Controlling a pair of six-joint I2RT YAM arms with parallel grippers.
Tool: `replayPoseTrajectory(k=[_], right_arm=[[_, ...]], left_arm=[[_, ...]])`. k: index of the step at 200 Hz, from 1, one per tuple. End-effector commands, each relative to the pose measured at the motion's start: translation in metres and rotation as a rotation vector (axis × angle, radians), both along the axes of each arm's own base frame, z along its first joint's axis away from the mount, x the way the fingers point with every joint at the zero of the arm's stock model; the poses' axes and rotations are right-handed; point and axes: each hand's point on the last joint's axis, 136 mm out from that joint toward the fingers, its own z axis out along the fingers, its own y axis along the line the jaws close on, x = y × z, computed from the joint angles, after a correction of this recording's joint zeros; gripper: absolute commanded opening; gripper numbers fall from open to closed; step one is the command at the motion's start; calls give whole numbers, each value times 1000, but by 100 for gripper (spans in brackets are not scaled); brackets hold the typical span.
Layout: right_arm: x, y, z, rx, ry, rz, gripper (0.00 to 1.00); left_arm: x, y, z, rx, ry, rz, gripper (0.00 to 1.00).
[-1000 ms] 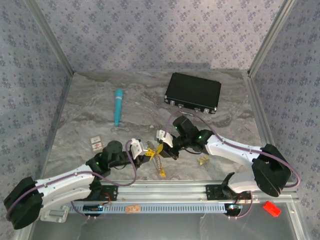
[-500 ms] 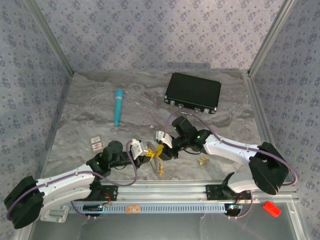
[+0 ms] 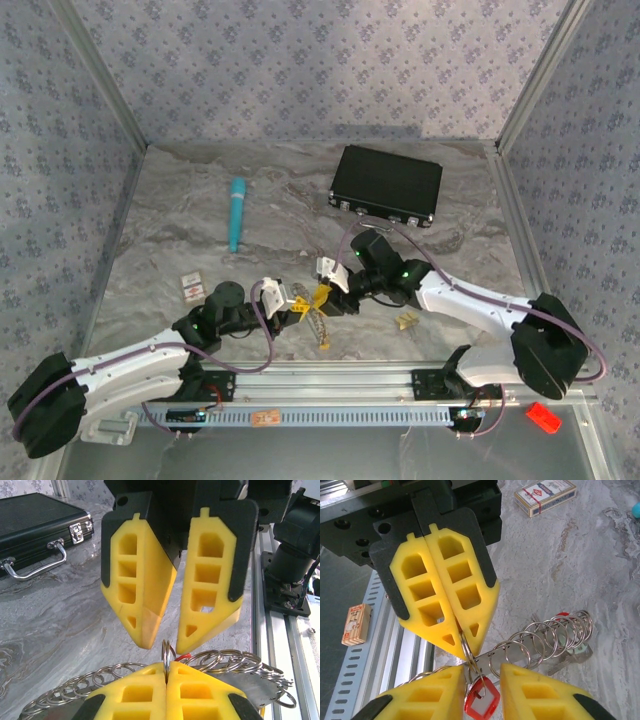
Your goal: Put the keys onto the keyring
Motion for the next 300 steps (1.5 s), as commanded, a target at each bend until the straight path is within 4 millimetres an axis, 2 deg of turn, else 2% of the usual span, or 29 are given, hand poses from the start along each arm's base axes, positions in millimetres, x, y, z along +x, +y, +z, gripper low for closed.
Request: replayPoseTrajectory(k=[1, 22, 74, 82, 108, 125, 149, 180, 193, 207, 221, 257, 300], right_arm=[[-1, 6, 3, 18, -4, 25, 22], [-1, 9, 6, 33, -5, 34, 19], [-4, 11, 10, 37, -6, 59, 0], [-4, 10, 10, 30, -9, 64, 0], [-5, 7, 5, -30, -33, 77, 0], [-6, 4, -3, -102, -49, 92, 0], [-10, 0, -10, -186, -70, 122, 0], [-12, 2, -3, -184, -86, 137, 0], [-11, 2, -2, -173, -81, 125, 0], [-6, 0, 1, -135, -73, 82, 19], [-4, -4, 1, -101, -55, 44, 26], [-5, -5, -12, -103, -20, 18, 27], [-6, 2, -12, -85, -7, 29, 23]], left_arm=[[-4, -5, 22, -65, -59, -38, 0], [-4, -5, 22, -67, -56, -39, 0], [-3, -5, 20, -56, -44, -33, 0], [-2, -4, 19, -52, -40, -26, 0], [3, -2, 17, -29, -30, 5, 18], [3, -3, 16, -14, -24, 1, 19], [-1, -3, 14, 3, -9, -18, 15], [-3, -4, 14, 9, -10, -35, 0], [-4, -4, 14, 8, -14, -36, 0], [-4, -3, 16, 1, -25, -38, 0], [-5, -3, 17, -9, -36, -39, 0], [-4, -3, 20, -26, -54, -41, 0], [-5, -4, 19, -27, -52, -47, 0]])
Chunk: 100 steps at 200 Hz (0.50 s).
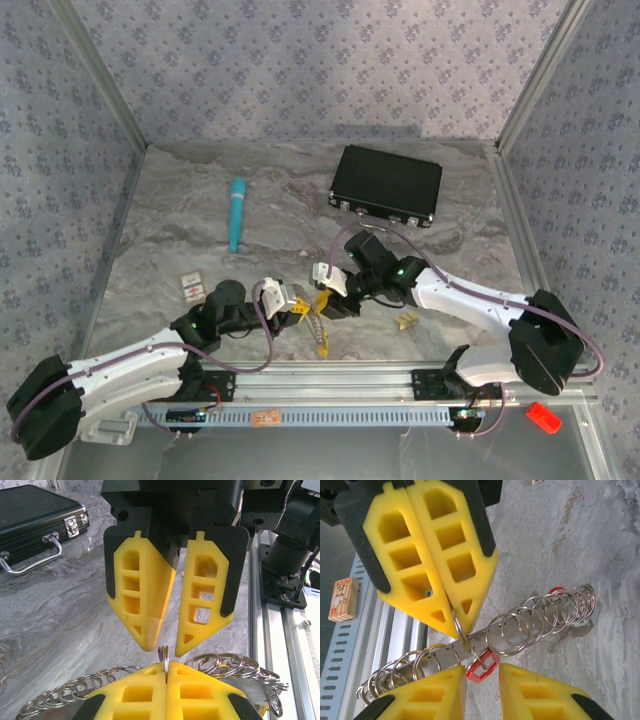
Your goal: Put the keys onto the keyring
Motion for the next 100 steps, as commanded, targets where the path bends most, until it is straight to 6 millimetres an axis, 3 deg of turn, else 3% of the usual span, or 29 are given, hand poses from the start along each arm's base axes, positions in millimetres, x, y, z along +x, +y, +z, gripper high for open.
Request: replayPoseTrajectory(k=[1, 22, 70, 100], right_arm=[[-3, 6, 2, 27, 27, 9, 23], [-4, 7, 1, 29, 33, 16, 20], [-11, 9, 1, 41, 67, 45, 0], [-17, 15, -2, 51, 111, 80, 0]], left_arm=[[-2, -5, 21, -61, -59, -32, 0], [-3, -5, 20, -62, -57, -35, 0], [-4, -6, 25, -81, -70, -47, 0], [-6, -9, 37, -121, -96, -66, 0]])
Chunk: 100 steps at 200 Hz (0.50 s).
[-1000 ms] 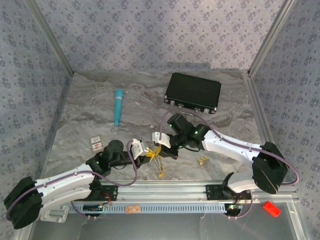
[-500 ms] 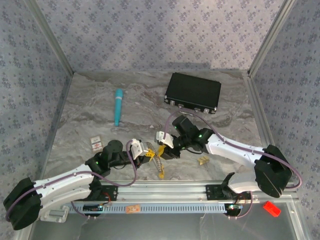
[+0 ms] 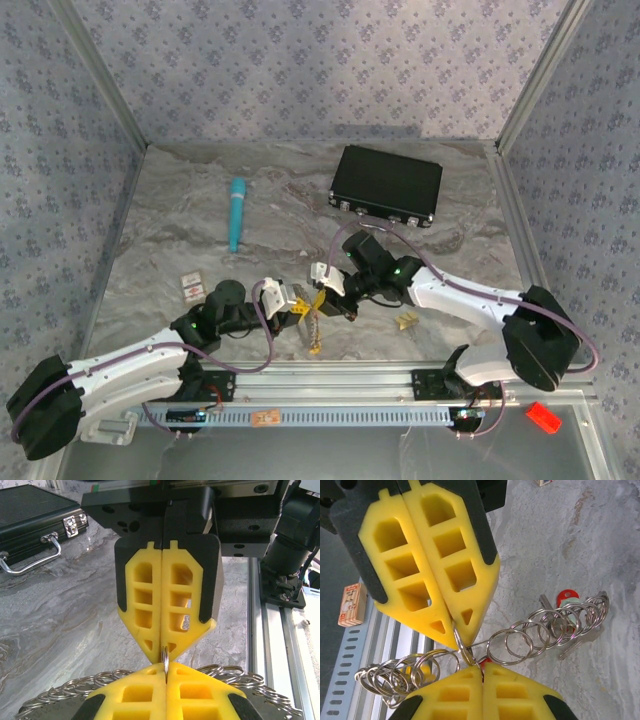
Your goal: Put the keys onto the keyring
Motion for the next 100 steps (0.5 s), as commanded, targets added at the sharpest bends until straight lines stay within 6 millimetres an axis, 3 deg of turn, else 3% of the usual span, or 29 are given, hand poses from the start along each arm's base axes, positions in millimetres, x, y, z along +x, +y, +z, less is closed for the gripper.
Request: replayPoseTrajectory(k=[1, 17, 56, 100], right_arm=[[-12, 10, 2, 37, 58, 60, 0], [-11, 12, 2, 35, 60, 62, 1], [0, 6, 5, 40, 18, -2, 21], [3, -9, 2, 37, -36, -63, 33]], left_arm=[[-4, -9, 37, -121, -98, -57, 0], [-5, -10, 41, -134, -106, -62, 0], [-5, -7, 29, -111, -92, -54, 0], [-6, -4, 25, -108, -93, -45, 0]])
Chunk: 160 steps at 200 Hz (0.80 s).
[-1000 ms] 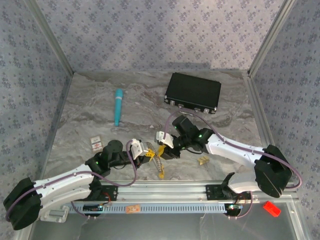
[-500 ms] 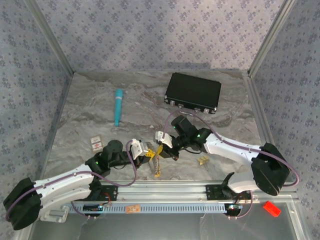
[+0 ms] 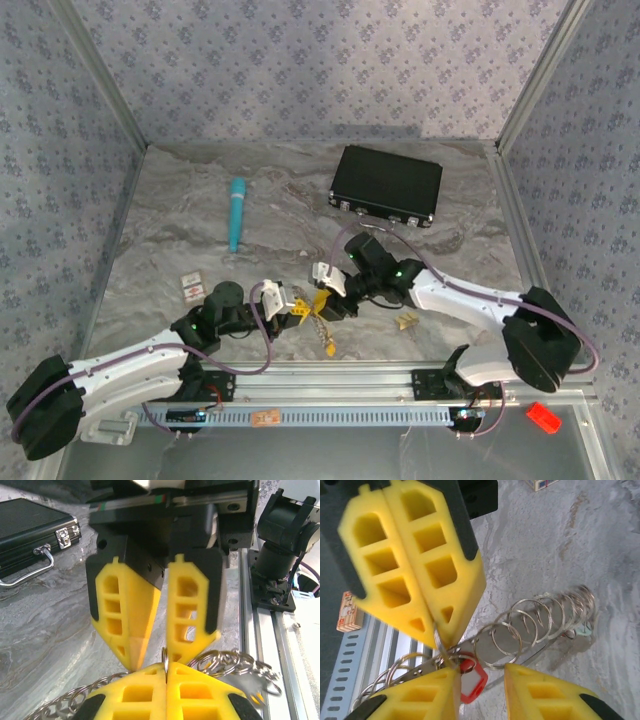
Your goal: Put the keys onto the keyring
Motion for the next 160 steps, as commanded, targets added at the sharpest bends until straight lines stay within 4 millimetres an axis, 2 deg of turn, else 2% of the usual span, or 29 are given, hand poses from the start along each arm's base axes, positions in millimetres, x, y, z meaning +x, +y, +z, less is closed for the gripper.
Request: replayPoseTrajectory(k=[1, 55, 108, 135, 160], right_arm=[[1, -5, 1, 5, -24, -29, 33], [-7, 4, -16, 13, 4, -21, 36], [0, 19, -22, 30, -22, -35, 37], [4, 19, -22, 20, -42, -52, 32], [3, 11, -21, -9, -64, -54, 22]], left_arm=[[-1, -3, 22, -76, -71, -18, 0], [1, -2, 26, -91, -80, -3, 0], [2, -2, 32, -114, -87, 6, 0], [3, -1, 31, -110, -87, 13, 0], [4, 2, 30, -99, -91, 27, 0]])
